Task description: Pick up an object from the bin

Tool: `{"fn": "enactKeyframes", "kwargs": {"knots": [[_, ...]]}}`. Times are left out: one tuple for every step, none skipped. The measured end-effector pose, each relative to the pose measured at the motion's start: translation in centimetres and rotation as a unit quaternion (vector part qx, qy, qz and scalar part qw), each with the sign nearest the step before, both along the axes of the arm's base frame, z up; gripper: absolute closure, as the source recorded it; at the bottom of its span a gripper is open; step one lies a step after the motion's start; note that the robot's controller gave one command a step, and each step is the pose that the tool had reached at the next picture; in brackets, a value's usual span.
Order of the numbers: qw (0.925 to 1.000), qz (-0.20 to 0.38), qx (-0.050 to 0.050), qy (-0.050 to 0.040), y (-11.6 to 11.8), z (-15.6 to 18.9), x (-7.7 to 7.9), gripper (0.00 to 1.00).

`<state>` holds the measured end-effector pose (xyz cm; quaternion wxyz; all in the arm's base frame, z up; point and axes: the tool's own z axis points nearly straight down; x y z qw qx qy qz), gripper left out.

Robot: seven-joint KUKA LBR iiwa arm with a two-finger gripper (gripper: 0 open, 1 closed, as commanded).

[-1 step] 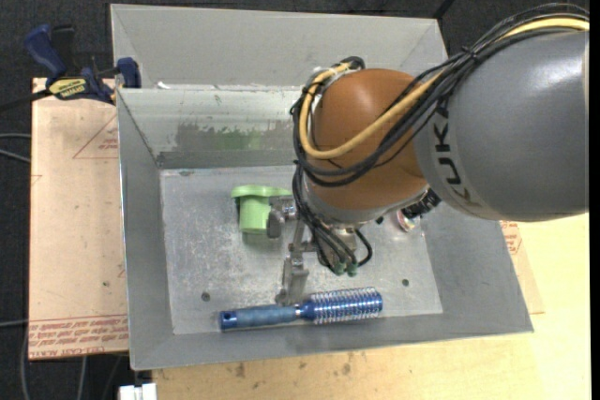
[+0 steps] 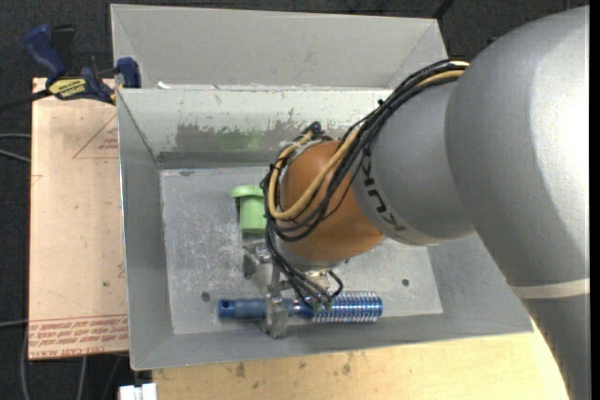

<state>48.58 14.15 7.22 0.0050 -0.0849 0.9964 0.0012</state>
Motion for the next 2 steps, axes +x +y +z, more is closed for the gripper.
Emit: {"fn": "enactKeyframes", "kwargs": {"knots": [[1.0, 0.0, -0.001, 0.0054, 0.0, 0.1, -0.3, 1.0], [1.0, -0.002, 0.0, 0.0006, -1.2, 17.1, -0.1, 1.0]]}}
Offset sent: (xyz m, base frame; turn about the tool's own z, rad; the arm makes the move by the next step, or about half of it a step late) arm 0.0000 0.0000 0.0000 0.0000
